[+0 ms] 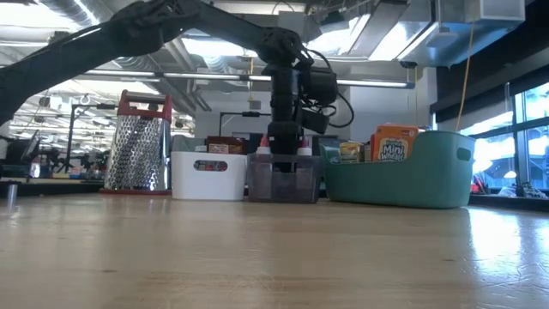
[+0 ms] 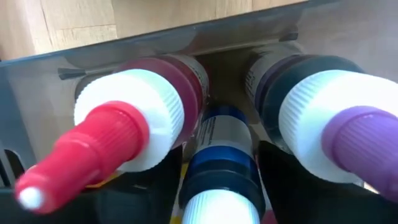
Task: Pick & Place Kitchen Items
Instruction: Put the blue food coloring bottle into the middle black transparent bin, then return to Home Position
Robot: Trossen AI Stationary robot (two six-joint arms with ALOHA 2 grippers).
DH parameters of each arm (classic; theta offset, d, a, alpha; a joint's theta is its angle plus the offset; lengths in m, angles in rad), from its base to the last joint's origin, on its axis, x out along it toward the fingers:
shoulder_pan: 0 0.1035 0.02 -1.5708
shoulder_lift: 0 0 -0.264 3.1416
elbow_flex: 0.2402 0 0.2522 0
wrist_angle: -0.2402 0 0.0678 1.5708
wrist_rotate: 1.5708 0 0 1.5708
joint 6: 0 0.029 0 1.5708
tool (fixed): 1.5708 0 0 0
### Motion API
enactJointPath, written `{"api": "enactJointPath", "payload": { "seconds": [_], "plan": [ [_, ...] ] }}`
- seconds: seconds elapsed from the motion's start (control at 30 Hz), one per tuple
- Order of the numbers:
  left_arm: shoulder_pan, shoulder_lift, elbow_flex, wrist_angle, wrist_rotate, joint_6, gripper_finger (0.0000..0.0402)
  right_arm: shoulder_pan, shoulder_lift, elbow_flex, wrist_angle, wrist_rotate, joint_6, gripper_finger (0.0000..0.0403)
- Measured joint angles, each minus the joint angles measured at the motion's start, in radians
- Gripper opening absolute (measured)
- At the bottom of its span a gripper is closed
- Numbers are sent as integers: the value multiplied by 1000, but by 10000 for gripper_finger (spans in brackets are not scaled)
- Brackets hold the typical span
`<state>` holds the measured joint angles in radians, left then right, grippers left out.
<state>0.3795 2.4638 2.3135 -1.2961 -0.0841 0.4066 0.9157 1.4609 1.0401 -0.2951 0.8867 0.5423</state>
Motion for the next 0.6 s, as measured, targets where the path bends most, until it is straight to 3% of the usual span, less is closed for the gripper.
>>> {"api": "enactJointPath", "payload": {
  "seconds": [0.37,0.6],
  "plan": [
    [0,0,0,0,-4,0,253,0,0,0,-7,0,0,305],
    [-6,0,39,-16,-86,-50,262,0,0,0,-15,0,0,305]
  ]
}}
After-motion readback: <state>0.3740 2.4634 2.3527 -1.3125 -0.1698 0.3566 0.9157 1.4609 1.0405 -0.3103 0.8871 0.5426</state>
